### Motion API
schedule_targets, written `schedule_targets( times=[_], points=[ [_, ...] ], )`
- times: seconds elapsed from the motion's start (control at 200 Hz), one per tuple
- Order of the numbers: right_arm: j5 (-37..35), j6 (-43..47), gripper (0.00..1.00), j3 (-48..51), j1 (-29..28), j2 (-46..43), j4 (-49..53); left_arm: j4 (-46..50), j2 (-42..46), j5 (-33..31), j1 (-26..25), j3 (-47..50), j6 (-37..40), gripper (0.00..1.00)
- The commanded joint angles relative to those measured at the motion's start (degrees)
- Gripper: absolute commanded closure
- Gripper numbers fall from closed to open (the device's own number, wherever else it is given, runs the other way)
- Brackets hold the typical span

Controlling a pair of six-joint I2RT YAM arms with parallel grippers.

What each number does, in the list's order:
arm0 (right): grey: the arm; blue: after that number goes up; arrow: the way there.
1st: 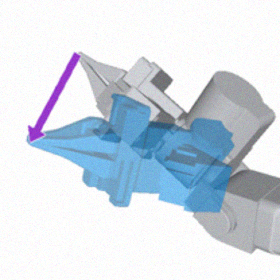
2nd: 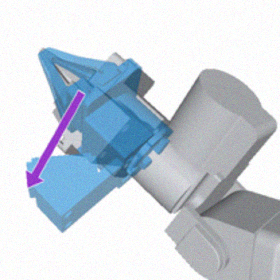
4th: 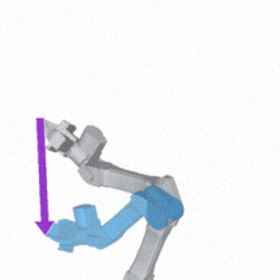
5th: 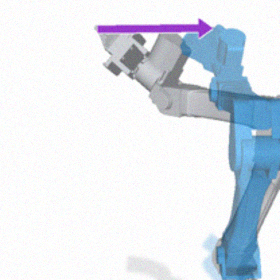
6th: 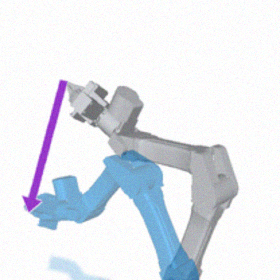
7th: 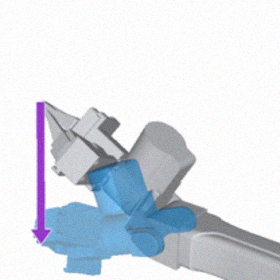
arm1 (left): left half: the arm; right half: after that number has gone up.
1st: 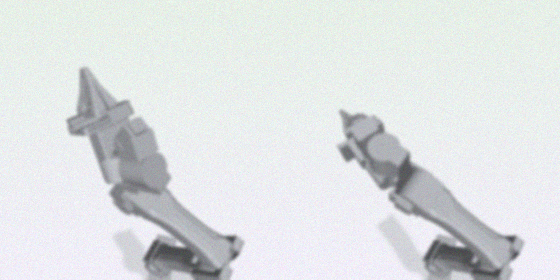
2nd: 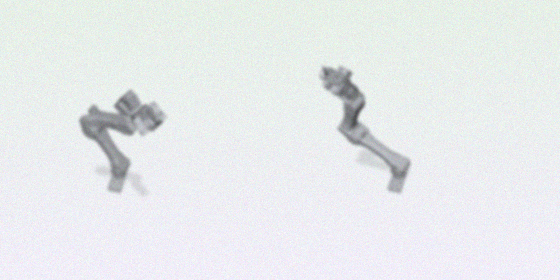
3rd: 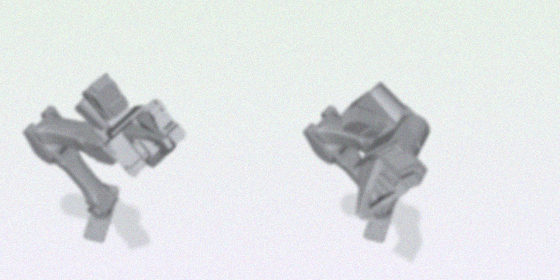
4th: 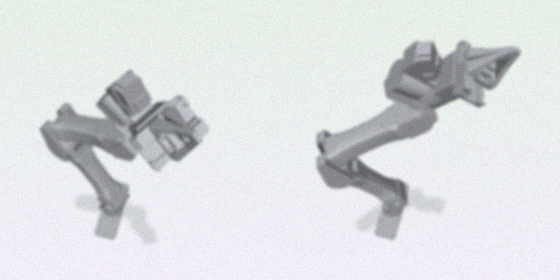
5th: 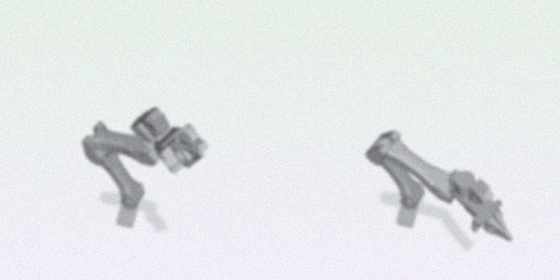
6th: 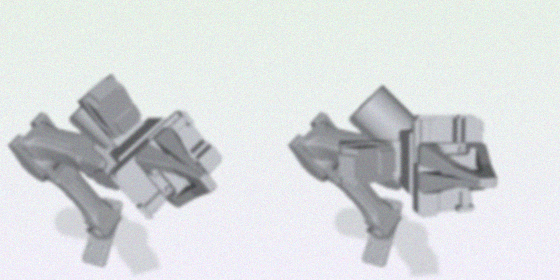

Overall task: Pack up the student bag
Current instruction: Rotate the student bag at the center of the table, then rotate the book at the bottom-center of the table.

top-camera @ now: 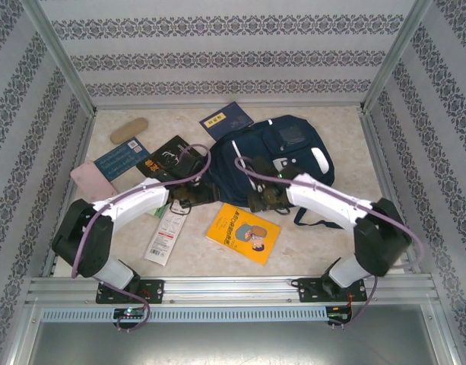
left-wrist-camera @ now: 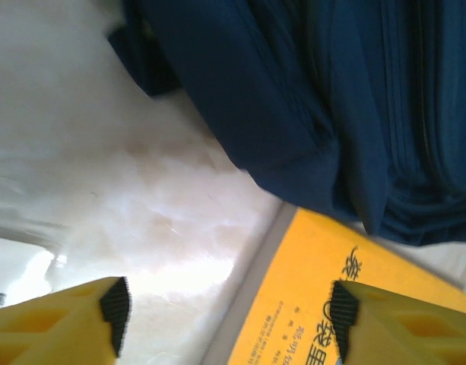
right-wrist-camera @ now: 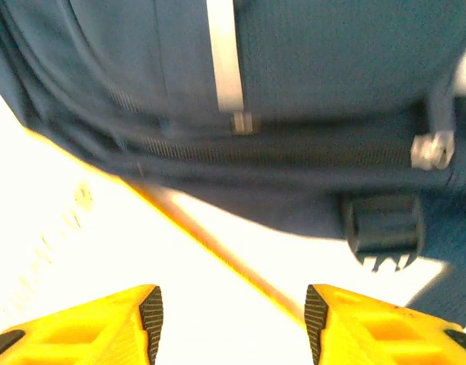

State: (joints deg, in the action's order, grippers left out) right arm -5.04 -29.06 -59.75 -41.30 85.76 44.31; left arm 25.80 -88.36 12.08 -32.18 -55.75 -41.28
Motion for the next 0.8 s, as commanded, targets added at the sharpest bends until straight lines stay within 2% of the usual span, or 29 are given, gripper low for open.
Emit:
schedule_targets(
  times=[0.0,0.06,0.165,0.235,0.365,0.385,0.5,0.574,0.794],
  points=[
    [3.55,-4.6,0.49,8.18,-0.93,-6.47,-1.89,-0.8,-2.19,-2.52,-3.23,-1.57,-1.62,0.32],
    [4.49,-6.13,0.51,12.71,-1.62,-9.62,-2.77,-1.48,-2.88,-2.74,-4.1,-1.56,-2.34,0.38],
    [5.49,-8.37,0.53,18.82,-3.59,-13.62,-4.32,-3.42,-3.88,-2.09,-4.89,-1.07,-3.2,0.42],
    [5.05,-9.7,0.57,21.66,-4.56,-15.42,-4.98,-4.22,-4.66,-1.71,-5.31,-0.81,-3.69,0.47],
    [6.39,-11.87,0.66,26.51,-5.13,-16.26,-9.2,-6.77,-5.94,-0.34,-6.56,0.81,-4.94,0.48],
    [6.44,-12.14,0.67,26.81,-5.26,-16.0,-9.88,-6.86,-6.12,-0.47,-6.78,1.02,-5.02,0.51],
    [6.93,-11.98,0.7,26.12,-6.38,-13.26,-13.18,-6.68,-6.83,-0.72,-7.37,3.07,-5.76,0.58],
    [7.15,-11.43,0.71,24.2,-7.15,-10.58,-14.28,-4.45,-6.57,-3.56,-7.48,4.71,-6.69,0.72],
    [7.56,-9.6,0.74,15.69,-9.9,-2.66,-16.46,-1.47,-0.34,-6.96,-7.46,11.97,-8.05,0.73]
  ],
)
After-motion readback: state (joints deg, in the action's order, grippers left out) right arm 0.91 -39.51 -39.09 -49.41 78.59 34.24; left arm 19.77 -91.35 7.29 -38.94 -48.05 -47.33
